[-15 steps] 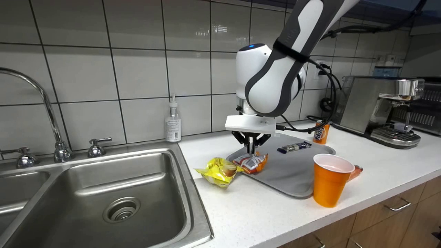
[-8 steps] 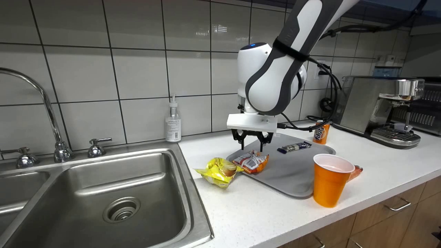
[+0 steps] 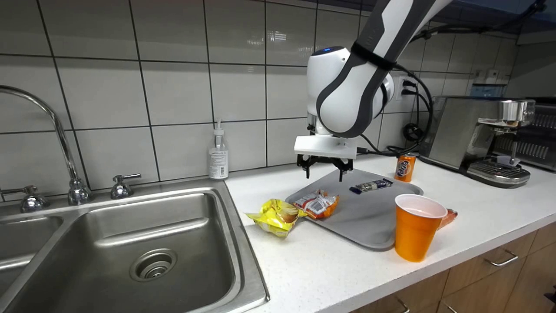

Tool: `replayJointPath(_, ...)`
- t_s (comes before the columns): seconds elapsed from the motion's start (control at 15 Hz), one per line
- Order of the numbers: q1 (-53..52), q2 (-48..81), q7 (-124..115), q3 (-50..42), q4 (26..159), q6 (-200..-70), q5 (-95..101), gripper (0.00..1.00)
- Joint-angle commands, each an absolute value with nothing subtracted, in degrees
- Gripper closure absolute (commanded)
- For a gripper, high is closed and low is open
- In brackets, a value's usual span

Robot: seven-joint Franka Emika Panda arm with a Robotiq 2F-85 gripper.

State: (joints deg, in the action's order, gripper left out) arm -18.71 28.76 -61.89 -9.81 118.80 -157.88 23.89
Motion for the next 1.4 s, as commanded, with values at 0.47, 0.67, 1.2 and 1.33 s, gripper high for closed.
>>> replayJointPath(0.47, -14.7, 23.9, -56.7, -12.0, 122.4, -159.0, 22.2, 0.00)
replayJointPath(0.67, -13.1, 23.8, -55.4, -12.4, 122.5, -159.4, 21.4, 0.00)
replayJointPath(1.2, -9.3, 24.6, -50.8, -13.6, 121.4, -159.6, 15.9, 0.00)
replayJointPath(1.33, -9.2, 24.9, -51.1, -14.4, 121.1, -159.5, 15.3, 0.00)
